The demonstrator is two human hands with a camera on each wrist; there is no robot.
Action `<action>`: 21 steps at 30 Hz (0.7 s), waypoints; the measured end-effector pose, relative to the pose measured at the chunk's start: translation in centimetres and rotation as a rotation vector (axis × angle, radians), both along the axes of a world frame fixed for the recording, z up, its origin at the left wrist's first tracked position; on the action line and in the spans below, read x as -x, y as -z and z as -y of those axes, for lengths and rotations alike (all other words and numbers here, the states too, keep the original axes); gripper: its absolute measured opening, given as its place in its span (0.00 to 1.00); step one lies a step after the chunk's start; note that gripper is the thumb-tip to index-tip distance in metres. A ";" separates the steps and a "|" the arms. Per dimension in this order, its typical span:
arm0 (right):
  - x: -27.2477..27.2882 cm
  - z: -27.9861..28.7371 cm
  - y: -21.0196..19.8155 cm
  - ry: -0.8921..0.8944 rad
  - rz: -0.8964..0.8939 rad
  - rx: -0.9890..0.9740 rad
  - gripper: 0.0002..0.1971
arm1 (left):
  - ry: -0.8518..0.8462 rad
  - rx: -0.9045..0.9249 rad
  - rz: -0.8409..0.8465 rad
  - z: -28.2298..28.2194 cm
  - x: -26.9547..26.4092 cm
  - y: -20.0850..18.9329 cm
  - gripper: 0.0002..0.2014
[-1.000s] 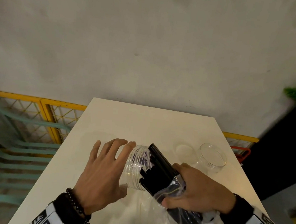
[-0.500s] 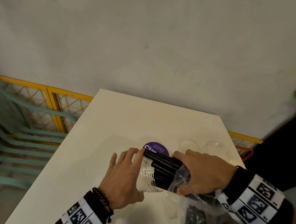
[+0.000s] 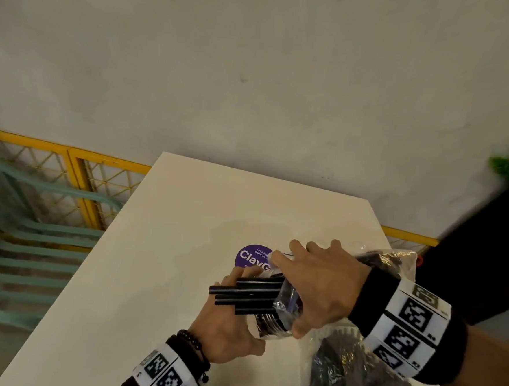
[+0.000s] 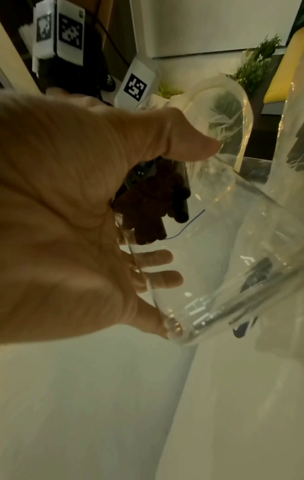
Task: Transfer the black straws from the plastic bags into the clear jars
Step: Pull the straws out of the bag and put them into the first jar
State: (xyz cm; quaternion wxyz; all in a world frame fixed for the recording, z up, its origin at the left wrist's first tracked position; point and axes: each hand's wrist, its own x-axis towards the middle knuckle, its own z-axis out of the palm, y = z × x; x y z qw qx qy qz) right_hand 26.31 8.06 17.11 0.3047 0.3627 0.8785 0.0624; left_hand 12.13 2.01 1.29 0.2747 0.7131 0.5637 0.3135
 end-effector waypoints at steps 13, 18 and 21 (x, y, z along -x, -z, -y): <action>1.6 0.3 -0.6 -0.095 0.100 -0.117 0.42 | 0.006 -0.011 0.038 0.3 0.3 0.1 0.49; 2.0 0.9 0.5 -0.108 0.019 -0.006 0.42 | -0.028 0.016 -0.024 0.3 0.9 0.5 0.50; 2.3 0.8 0.9 -0.115 -0.002 0.031 0.43 | -0.015 0.029 -0.030 0.7 1.3 0.5 0.48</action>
